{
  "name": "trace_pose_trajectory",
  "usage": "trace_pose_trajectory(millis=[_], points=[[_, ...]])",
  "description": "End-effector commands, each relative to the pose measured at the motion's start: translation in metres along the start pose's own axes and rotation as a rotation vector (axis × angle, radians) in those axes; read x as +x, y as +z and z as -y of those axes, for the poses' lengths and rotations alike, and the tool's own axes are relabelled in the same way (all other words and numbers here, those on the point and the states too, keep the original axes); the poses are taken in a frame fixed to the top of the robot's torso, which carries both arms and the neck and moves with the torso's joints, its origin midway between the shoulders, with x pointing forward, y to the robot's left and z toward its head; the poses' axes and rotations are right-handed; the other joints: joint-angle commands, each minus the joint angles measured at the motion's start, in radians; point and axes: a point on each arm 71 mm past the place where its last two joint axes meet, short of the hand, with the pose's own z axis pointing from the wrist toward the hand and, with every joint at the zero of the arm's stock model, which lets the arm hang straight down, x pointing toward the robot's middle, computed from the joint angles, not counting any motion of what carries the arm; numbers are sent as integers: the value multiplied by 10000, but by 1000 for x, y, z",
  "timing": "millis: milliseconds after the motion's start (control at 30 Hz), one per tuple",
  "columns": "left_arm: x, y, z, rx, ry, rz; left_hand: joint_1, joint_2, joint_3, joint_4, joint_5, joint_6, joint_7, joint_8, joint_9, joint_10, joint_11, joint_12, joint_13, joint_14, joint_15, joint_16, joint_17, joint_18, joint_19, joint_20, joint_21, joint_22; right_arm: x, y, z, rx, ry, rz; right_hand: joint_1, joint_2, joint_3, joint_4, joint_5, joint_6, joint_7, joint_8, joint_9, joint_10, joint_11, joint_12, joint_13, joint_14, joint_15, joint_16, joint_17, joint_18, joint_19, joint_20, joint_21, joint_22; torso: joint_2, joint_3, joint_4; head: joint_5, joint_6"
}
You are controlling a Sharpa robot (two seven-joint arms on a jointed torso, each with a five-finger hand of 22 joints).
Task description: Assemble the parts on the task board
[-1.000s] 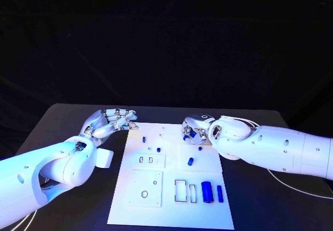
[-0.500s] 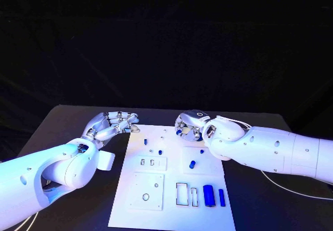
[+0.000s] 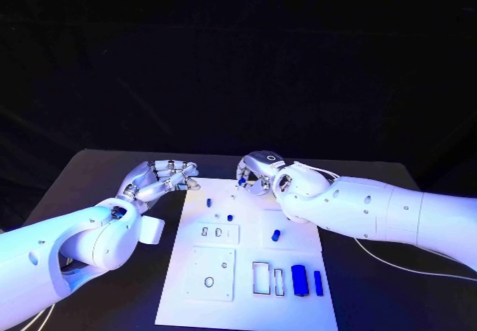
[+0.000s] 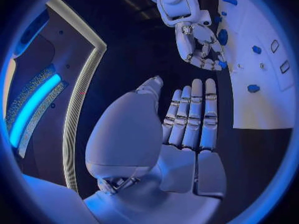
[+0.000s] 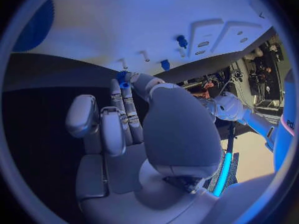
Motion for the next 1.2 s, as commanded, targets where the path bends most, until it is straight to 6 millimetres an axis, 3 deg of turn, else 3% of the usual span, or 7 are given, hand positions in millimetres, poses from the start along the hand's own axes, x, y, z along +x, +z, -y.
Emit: trace_pose_trajectory(millis=[33,167,433,667,1200], points=[[3,1,2,124,-26,-191,102,3,48,-37,1,-43,-12,50,14,-26,-1,-62,12,-33,-21,48,13,45,-34,-3,42,11,3,3,-2,-118,96,26,-74,62,406,-458,34,47,12,63,13,353,-309,24,323,412,-78,54,2,-169,2,-20,28,-5,8,8,9,20,-4],[3,2,3,143,-28,-209,102,3,48,-37,1,-43,-12,50,14,-26,-1,-62,12,-33,-21,48,13,45,-34,-3,42,11,7,6,-3,-106,116,-90,-86,61,411,-463,35,32,16,58,18,345,-305,17,324,412,-76,57,3,-166,-10,-19,21,-14,9,-2,6,23,-22],[3,3,4,148,-22,-214,115,-6,57,-28,-3,-57,1,48,15,-35,7,-68,12,-51,-16,56,21,42,-42,-4,48,13,15,10,-7,-118,183,-363,-199,35,384,-459,20,-4,27,56,58,328,-292,-4,336,411,-62,71,-1,-162,-47,-6,11,-21,8,11,14,32,-36],[3,4,5,154,-19,-223,112,-11,57,-21,-7,-65,8,46,15,-40,12,-72,12,-58,-13,59,24,41,-45,-3,50,14,18,11,-7,-84,160,-628,-279,12,349,-450,12,-23,25,58,87,325,-291,-13,345,404,-56,67,-27,-158,-72,3,-1,-28,12,2,-14,43,-45],[3,5,6,154,-28,-280,102,-16,54,-8,-12,-76,19,43,15,-48,20,-77,12,-67,-8,65,28,39,-51,-3,52,14,20,15,-4,120,-8,-651,-448,-55,300,-451,20,-206,62,-2,154,131,-236,-147,325,390,-14,82,-52,-135,-172,39,-84,-104,22,2,11,43,-41]])
